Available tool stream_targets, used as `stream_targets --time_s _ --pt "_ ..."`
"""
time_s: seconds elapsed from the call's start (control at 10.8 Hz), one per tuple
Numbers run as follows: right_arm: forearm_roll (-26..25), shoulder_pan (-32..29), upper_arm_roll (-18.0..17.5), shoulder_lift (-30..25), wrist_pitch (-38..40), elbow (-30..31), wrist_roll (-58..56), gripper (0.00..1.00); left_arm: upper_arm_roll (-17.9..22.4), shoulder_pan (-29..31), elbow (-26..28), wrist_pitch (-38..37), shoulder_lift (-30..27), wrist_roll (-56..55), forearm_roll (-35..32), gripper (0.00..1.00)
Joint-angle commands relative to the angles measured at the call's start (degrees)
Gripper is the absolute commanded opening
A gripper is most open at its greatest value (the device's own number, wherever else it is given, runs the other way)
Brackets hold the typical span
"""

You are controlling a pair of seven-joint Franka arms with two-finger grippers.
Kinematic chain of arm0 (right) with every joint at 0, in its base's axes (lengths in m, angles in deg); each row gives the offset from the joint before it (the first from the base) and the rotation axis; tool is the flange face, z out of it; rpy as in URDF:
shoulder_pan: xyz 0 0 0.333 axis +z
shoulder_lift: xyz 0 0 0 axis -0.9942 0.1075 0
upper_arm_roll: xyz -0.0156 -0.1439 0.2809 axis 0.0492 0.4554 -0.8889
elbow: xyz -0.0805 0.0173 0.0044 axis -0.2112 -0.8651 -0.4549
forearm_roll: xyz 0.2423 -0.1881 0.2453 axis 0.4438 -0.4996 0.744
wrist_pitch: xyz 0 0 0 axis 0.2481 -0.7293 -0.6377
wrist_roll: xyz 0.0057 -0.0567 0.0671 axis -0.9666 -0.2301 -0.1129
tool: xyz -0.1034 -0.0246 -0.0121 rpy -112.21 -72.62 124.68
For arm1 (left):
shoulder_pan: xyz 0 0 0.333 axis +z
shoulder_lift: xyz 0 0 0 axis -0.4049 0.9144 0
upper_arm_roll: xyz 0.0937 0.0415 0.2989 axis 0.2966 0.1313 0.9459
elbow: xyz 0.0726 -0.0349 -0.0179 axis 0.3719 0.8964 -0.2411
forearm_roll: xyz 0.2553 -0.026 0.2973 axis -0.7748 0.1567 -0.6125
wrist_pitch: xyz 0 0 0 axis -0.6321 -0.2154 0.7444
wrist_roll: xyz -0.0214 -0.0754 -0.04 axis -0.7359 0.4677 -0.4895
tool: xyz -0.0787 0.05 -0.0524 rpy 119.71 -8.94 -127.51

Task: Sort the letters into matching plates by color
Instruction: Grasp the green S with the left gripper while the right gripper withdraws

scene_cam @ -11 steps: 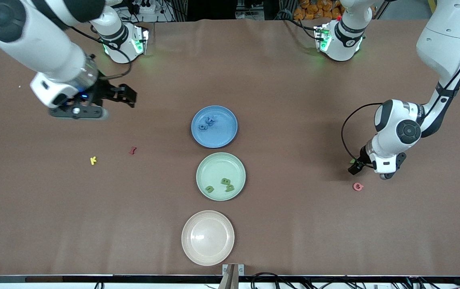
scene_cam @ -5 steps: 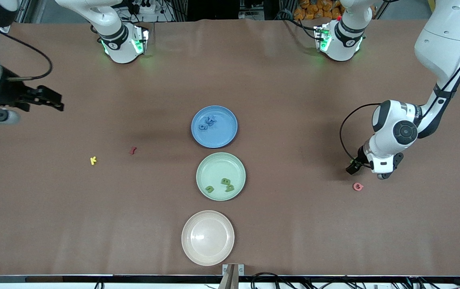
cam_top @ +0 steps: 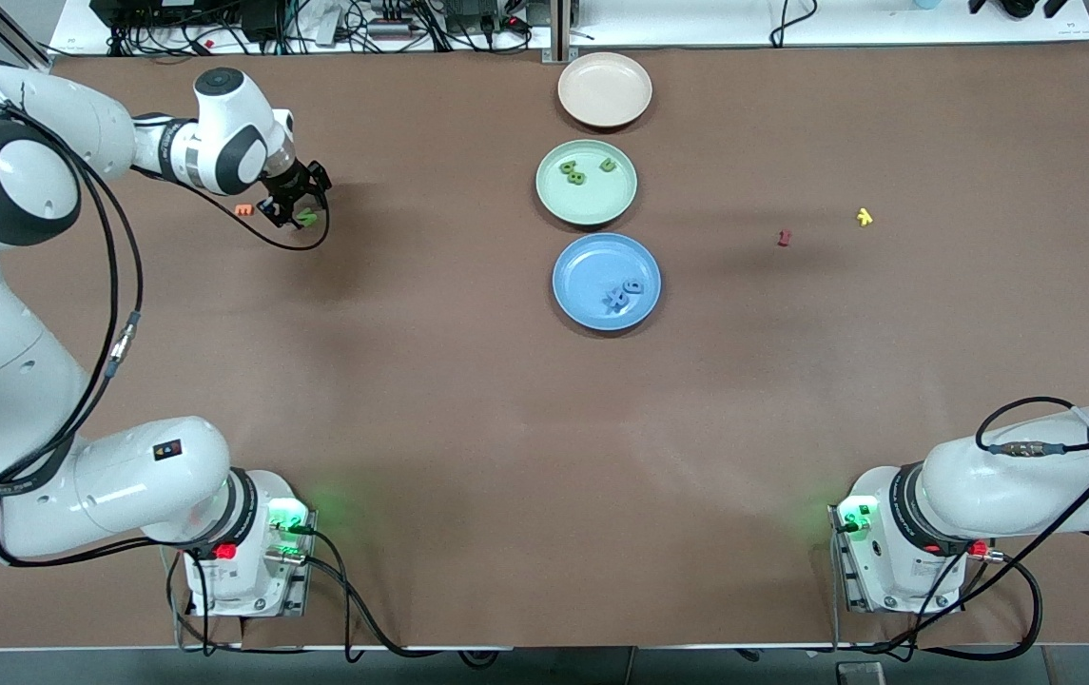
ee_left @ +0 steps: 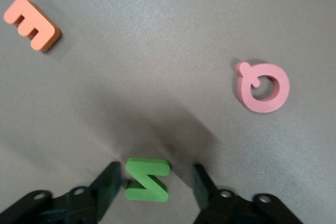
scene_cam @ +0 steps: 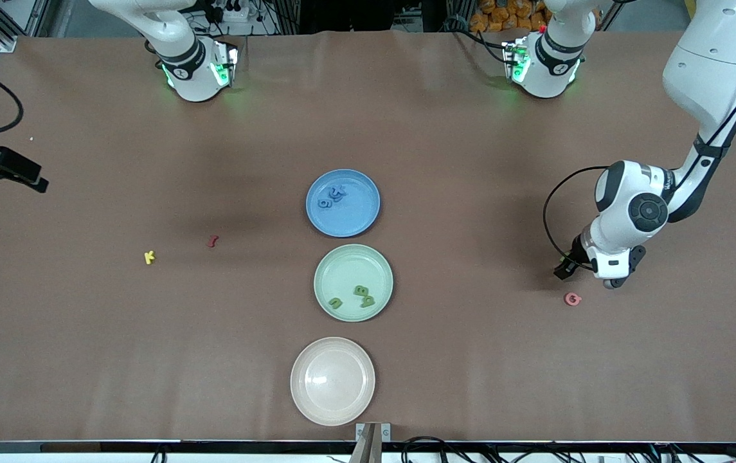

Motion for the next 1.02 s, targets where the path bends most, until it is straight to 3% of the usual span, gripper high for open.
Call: stream_targets --time_s 0.0,0.37,0.65,0.93 --pt "-1.16 -0.21 0.03 -1.64 0.74 -0.32 -0.57 1.0 0.1 -0.1 -0.21 -0.5 0.22 -2.02 -2.02 0.0" --pt "-1.07 -0.12 -0.06 -1.81 2.05 -0.06 -4.08 1.0 -0.78 -0.28 -2.58 -0.59 -0.22 -2.28 -1.67 0.0" --pt "-0.98 0.76 -0.05 -1.64 5.12 0.2 -3.56 1.0 -3.58 -1.06 -6.44 -0.59 -0.04 -5.25 -1.14 0.0" --pt "-0.72 1.11 -0.05 -1.55 5.4 0.12 -3.99 1.0 -4.47 -5.27 -7.86 -0.5 0.31 -7.19 -1.14 0.0"
